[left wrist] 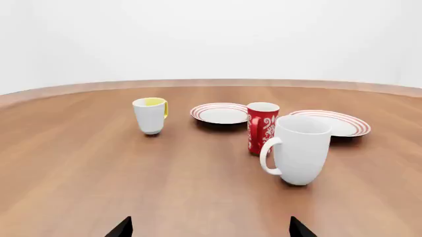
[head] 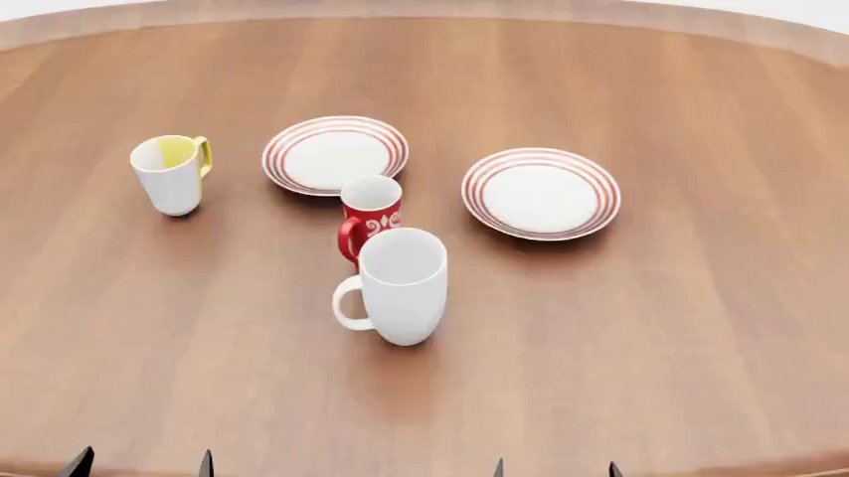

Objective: Put the white mug on the left plate.

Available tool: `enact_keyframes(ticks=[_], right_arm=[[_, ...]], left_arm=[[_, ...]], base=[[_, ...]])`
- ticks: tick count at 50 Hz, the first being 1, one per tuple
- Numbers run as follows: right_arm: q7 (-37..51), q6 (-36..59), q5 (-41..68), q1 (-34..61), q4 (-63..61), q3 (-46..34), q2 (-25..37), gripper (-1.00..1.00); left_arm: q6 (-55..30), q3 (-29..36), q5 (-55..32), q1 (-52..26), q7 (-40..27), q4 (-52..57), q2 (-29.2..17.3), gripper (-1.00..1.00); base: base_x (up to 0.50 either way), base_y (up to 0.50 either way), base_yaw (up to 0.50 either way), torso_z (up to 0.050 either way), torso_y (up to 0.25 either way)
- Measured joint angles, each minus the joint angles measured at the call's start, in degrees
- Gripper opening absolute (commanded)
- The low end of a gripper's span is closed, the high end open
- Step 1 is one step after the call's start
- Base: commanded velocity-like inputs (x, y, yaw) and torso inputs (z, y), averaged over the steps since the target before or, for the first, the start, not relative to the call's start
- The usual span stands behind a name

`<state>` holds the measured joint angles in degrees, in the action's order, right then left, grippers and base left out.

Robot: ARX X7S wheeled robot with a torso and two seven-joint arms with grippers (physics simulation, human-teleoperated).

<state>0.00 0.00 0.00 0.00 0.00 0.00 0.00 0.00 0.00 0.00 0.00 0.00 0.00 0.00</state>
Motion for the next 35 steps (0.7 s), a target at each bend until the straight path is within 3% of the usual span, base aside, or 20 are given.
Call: enact_keyframes(ticks=[14, 35], right_arm=[[2.6, 2.5, 1.3, -0.4, -2.9, -2.0, 1.7, 1.00], [6.3, 19.4, -1.0, -0.6, -32.4, -6.1, 5.1, 1.00]], left_arm=[[-1.8, 2.6, -0.1, 1.2, -2.0, 3.4, -1.9, 1.00], [-17.8, 1.1, -7.7, 3.3, -3.9, 33.0, -5.7, 1.00]], base=[[0.00, 0.00, 0.00, 0.000, 0.000], [0.00, 0.00, 0.00, 0.000, 0.000]])
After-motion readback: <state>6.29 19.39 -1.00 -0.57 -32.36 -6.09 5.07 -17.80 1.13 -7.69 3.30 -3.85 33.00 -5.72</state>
